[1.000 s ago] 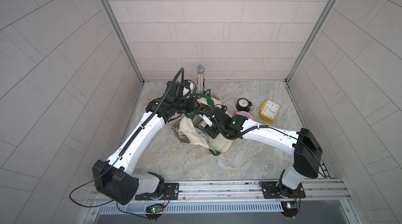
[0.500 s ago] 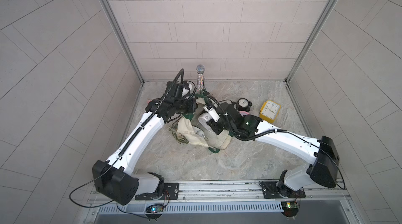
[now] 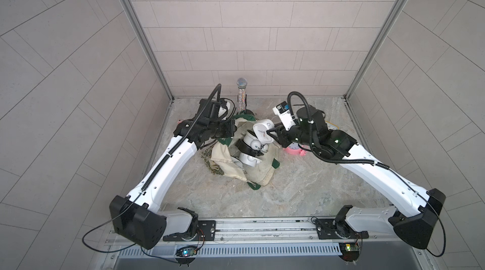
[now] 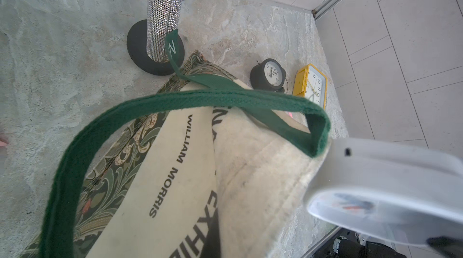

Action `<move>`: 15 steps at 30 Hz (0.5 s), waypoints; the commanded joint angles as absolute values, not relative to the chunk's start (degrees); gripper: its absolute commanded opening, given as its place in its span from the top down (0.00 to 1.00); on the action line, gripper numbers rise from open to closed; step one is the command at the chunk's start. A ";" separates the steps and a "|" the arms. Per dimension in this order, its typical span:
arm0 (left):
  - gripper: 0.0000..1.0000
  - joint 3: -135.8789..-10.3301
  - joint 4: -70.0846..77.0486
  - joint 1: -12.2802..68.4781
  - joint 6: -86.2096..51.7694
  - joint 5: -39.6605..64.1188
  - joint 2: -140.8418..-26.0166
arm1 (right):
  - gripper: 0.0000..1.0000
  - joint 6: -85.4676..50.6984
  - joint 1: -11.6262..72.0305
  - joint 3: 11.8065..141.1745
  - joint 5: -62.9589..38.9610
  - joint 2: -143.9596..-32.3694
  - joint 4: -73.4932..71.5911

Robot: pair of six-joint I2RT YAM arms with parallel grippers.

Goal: Take the alarm clock out of the canvas bag
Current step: Pick up the alarm from the canvas bag.

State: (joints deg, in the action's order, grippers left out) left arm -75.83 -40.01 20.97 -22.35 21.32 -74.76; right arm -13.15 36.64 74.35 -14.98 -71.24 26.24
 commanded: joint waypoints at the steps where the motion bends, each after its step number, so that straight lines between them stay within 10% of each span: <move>1: 1.00 -76.22 -39.46 20.52 -21.38 22.32 -71.81 | 0.68 -18.48 30.50 75.23 -22.99 -67.27 25.01; 15: 1.00 -76.29 -39.73 20.17 -20.75 22.52 -71.59 | 0.67 -33.37 1.72 58.83 -37.97 -54.28 21.91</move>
